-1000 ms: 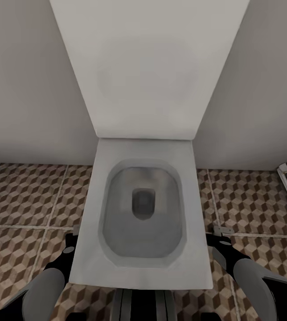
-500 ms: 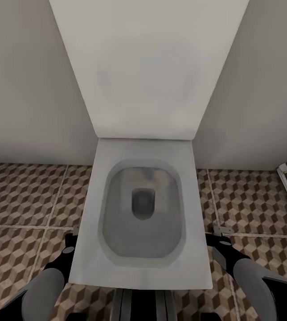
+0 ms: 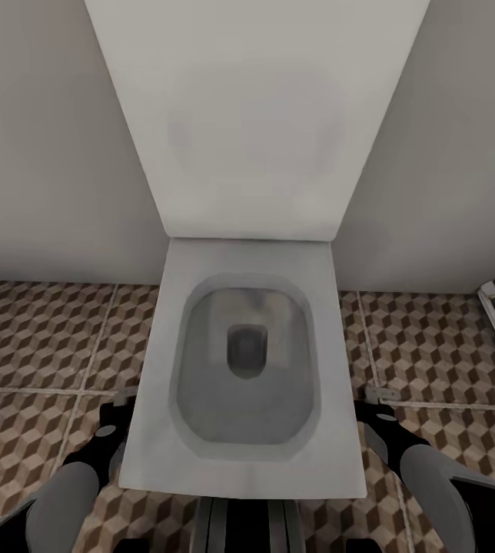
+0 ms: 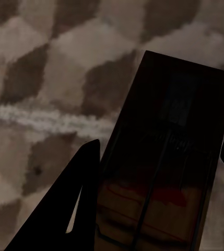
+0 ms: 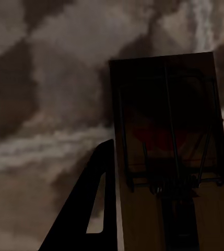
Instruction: Take the four mousetraps from the cabinet in the bathroom and place them on the bathroom floor. Make sure all four end up on the same floor surface, and ensure that at least two of them are either under or directly next to the same bathroom sink.
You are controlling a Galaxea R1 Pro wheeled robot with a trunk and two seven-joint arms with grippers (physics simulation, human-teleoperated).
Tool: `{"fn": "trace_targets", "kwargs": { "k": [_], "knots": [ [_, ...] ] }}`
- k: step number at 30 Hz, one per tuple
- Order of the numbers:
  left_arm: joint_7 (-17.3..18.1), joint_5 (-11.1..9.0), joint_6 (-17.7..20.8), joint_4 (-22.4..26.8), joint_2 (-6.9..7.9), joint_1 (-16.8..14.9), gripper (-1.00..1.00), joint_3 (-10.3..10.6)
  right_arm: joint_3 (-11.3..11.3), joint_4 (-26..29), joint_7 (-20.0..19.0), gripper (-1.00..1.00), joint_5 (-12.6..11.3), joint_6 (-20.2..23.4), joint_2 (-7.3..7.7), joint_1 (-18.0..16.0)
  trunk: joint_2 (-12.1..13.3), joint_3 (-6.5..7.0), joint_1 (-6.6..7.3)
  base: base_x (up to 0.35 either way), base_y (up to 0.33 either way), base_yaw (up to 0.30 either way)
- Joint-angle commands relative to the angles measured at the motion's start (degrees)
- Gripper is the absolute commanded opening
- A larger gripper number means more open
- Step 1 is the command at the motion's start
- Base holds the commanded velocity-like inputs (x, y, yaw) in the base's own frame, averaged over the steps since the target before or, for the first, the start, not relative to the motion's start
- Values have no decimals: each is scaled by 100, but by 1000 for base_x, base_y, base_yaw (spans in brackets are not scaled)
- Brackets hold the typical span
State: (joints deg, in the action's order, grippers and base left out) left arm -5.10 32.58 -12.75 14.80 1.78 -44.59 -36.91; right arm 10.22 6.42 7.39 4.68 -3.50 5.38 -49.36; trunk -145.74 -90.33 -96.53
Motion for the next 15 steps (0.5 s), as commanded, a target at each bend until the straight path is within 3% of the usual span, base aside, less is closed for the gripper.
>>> {"fn": "trace_targets", "kwargs": {
  "k": [1, 15],
  "knots": [
    [-36, 67, -29, -12, 17, -5, -100, -31, 47, -7, -6, -100, 42, -25, -5, -4, -1, -3, 1, 0, 0, 0],
    [-32, 63, -25, -12, 94, -5, -100, -36, 48, -1, -2, -100, 51, -33, -18, -4, -1, -3, 1, 0, 0, 0]
  ]
}}
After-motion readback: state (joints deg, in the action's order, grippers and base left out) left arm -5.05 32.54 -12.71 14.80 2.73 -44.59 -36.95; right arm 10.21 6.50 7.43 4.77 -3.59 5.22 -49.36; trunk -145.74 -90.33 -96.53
